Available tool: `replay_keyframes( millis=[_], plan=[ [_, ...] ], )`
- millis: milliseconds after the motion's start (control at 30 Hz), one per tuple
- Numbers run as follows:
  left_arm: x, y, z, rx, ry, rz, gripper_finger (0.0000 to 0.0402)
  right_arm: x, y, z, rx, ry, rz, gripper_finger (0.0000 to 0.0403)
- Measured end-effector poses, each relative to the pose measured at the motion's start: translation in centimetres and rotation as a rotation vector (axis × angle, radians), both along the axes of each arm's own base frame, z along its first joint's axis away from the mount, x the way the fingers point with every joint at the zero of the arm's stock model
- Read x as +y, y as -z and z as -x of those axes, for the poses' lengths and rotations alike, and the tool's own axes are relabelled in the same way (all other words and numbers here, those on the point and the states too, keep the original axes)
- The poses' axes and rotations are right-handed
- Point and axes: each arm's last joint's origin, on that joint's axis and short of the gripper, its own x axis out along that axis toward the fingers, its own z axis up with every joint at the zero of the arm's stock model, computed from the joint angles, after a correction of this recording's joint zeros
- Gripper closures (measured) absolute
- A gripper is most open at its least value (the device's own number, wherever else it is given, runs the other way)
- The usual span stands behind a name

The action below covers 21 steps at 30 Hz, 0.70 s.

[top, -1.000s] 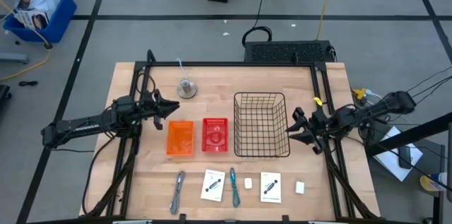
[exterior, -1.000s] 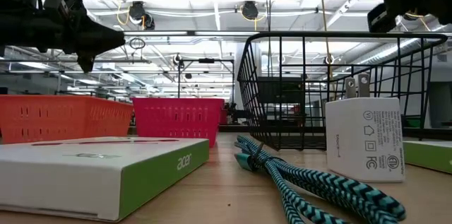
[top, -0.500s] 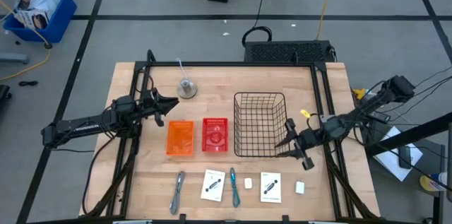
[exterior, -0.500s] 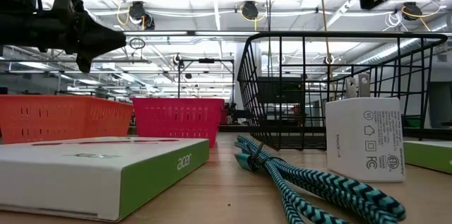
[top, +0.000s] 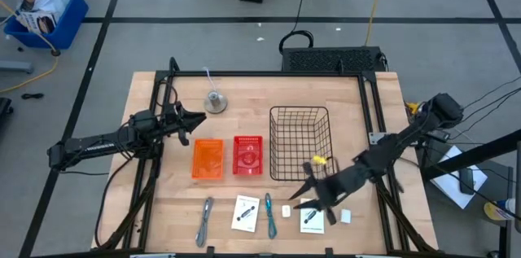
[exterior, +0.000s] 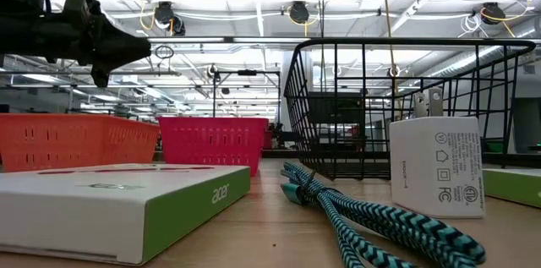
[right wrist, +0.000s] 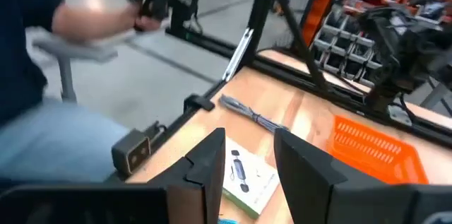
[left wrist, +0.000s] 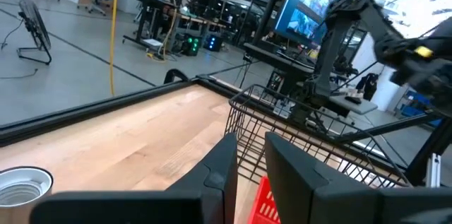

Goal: Pick and place items into bin
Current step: Put the blue charger cable into the orange bin

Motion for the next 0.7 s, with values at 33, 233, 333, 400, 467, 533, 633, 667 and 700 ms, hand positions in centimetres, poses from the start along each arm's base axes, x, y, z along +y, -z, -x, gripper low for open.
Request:
replay_keyframes(
  millis=[33,233,333,400,467,533,633,667,700],
  plan=[
    [0.0,0.0,0.0,-0.001,0.000,0.006,0.0325,0.4,-0.1,-0.6,0.007,-0.005,0.028,0.0289],
    [0.0,0.3,0.0,0.019,0.001,0.030,0.0325,2.4,-0.2,-3.6,0.054,-0.044,0.193,0.0289],
    [0.0,0.4,0.0,0.034,0.000,0.035,0.0325,3.3,0.2,-5.0,0.073,-0.047,0.284,0.0289],
    [0.0,0.5,0.0,0.038,0.000,0.050,0.0325,3.7,0.1,-5.9,0.091,0.011,0.282,0.0289],
    [0.0,0.5,0.0,0.036,0.001,0.062,0.0325,3.9,0.0,-6.7,0.144,0.047,0.266,0.0289],
    [0.0,0.5,0.0,0.039,0.000,0.063,0.0325,3.9,-0.2,-7.6,0.236,0.101,0.242,0.0289],
    [0.0,0.5,0.0,0.039,0.000,0.064,0.0325,4.0,0.2,-8.7,0.350,0.155,0.223,0.0289],
    [0.0,0.5,0.0,0.039,0.001,0.063,0.0325,4.1,0.3,-9.1,0.368,0.165,0.222,0.0289],
    [0.0,0.5,0.0,0.036,0.001,0.063,0.0325,4.2,0.4,-9.4,0.384,0.172,0.218,0.0289]
  ],
)
